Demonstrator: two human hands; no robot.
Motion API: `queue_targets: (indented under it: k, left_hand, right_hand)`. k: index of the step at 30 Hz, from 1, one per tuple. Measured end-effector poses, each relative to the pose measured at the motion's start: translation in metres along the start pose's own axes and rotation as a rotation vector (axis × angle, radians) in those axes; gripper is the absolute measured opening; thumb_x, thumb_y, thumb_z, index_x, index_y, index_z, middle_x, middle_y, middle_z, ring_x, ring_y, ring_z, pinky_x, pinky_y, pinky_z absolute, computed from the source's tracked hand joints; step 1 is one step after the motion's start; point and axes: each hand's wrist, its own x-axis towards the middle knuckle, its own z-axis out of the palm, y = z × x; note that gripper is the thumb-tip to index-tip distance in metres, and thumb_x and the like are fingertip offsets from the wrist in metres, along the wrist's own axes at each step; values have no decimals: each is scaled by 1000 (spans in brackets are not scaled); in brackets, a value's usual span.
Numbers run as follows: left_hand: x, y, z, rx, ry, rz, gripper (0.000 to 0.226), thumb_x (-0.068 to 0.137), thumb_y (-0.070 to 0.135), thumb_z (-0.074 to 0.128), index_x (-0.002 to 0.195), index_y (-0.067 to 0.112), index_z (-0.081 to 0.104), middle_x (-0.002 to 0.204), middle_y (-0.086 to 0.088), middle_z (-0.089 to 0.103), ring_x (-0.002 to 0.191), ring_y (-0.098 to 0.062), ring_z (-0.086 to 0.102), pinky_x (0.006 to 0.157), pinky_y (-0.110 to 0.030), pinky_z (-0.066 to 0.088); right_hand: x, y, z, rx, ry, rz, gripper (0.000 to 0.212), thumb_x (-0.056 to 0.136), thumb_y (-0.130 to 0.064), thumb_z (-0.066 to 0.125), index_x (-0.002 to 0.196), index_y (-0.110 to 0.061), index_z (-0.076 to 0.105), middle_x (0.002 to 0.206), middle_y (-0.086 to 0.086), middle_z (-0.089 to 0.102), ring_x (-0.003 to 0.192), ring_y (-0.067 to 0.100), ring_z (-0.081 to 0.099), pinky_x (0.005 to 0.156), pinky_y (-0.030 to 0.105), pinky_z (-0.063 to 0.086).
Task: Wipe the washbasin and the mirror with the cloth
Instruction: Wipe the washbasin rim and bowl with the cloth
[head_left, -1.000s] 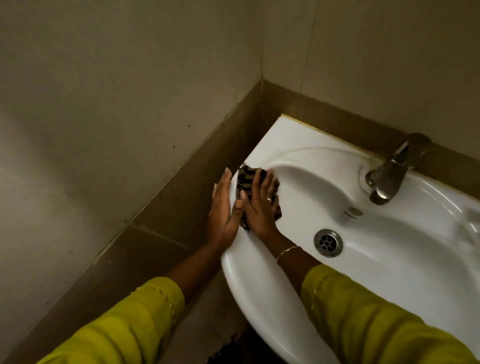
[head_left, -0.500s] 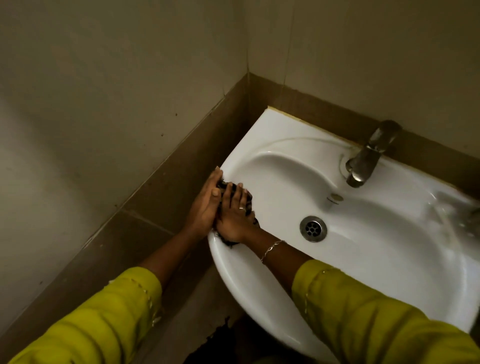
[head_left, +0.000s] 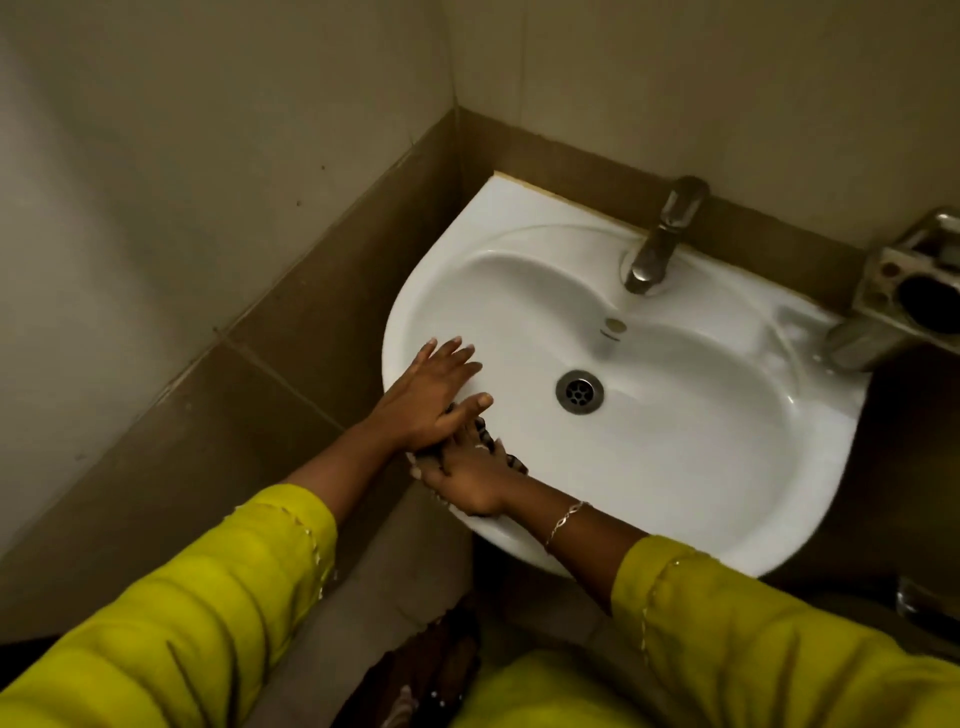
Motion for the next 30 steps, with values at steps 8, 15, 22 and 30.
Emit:
queue_targets:
  k: [8, 15, 22, 30]
  left_hand:
    - [-16, 35, 25, 22, -88, -40, 118, 63, 84, -14, 138, 9, 37, 148, -12, 32, 141, -20, 16, 114, -33, -1]
    - [-18, 41, 25, 209, -83, -65, 124, 59, 81, -24, 136, 6, 39, 143, -13, 40, 138, -23, 26, 114, -37, 2]
    - [-14, 42, 26, 303, -200, -99, 132, 49, 84, -29, 140, 10, 31, 149, -10, 30, 141, -21, 16, 115, -37, 0]
    - [-12, 42, 25, 303, -203, -131, 134, 45, 82, -33, 141, 13, 29, 150, -7, 29, 141, -18, 16, 115, -36, -2]
  right_hand:
    - [-58, 46, 8, -122, -6, -40, 68, 94, -52, 30, 149, -21, 3, 157, 10, 1, 144, 26, 3, 116, 49, 8]
    - [-119, 87, -9, -243, -72, 23, 61, 97, -48, 27, 148, -22, 9, 157, 6, 5, 144, 20, 7, 116, 38, 10]
    - [-159, 123, -36, -395, -69, 14, 53, 98, -44, 26, 147, -24, 20, 156, 0, 15, 143, 15, 14, 115, 36, 13]
    - [-171, 189, -103, -681, -261, -37, 99, 63, -84, -15, 144, -38, 18, 155, -13, 10, 138, -1, 1, 114, 36, -1]
